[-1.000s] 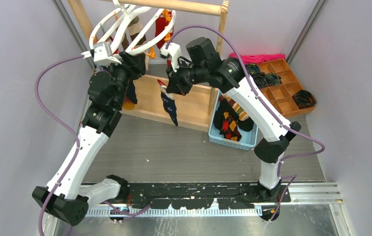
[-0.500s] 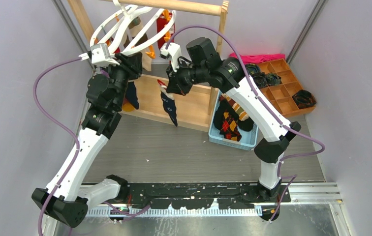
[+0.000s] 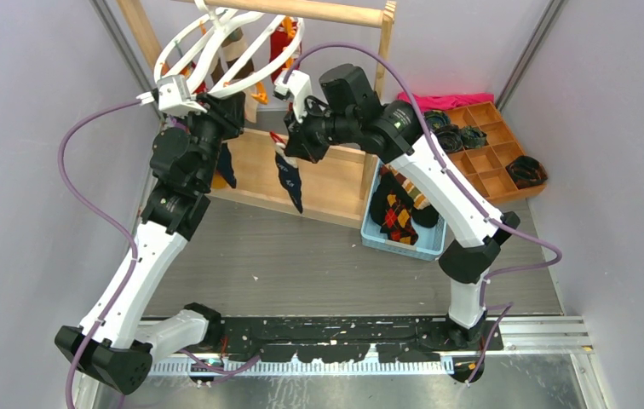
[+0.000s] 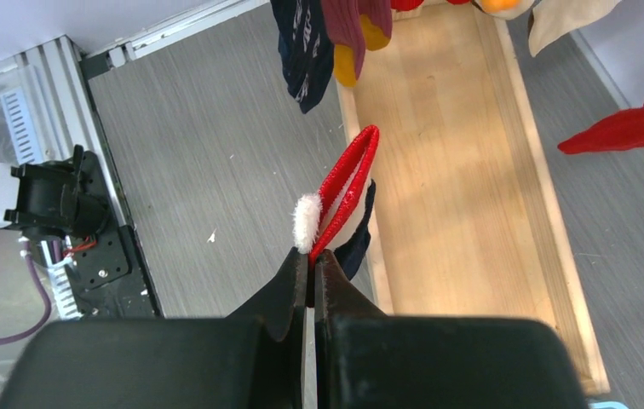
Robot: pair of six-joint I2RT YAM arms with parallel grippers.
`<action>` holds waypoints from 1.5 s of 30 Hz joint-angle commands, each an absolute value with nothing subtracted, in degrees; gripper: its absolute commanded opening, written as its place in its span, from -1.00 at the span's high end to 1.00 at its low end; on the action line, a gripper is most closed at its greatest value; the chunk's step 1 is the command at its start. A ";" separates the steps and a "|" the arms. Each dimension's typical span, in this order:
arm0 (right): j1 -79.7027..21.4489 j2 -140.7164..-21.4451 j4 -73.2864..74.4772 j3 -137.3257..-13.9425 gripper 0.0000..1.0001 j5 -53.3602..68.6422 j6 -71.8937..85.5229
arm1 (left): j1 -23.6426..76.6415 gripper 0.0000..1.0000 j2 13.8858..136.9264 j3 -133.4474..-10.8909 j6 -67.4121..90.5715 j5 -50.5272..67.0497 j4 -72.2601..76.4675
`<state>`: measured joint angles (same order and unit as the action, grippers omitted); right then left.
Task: Clip the socks to the hanger
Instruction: Open the clamp at the hanger, then clamp the sock onto the hanger.
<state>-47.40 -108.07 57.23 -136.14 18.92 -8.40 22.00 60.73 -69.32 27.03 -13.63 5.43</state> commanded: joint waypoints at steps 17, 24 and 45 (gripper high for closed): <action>-53.57 -112.96 43.16 -142.90 0.99 2.09 -5.98 | 21.71 0.99 60.83 -73.57 29.78 -17.31 1.15; -54.21 -113.96 42.36 -144.48 0.99 2.44 -5.51 | 21.71 1.00 60.89 -73.59 30.37 -17.33 0.82; -55.38 -115.06 42.02 -145.00 0.98 2.66 -5.35 | 21.71 0.99 60.40 -73.71 31.31 -17.14 0.51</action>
<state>-54.83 -115.20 44.60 -143.26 3.03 -5.82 22.00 60.95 -71.24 30.79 -16.08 0.05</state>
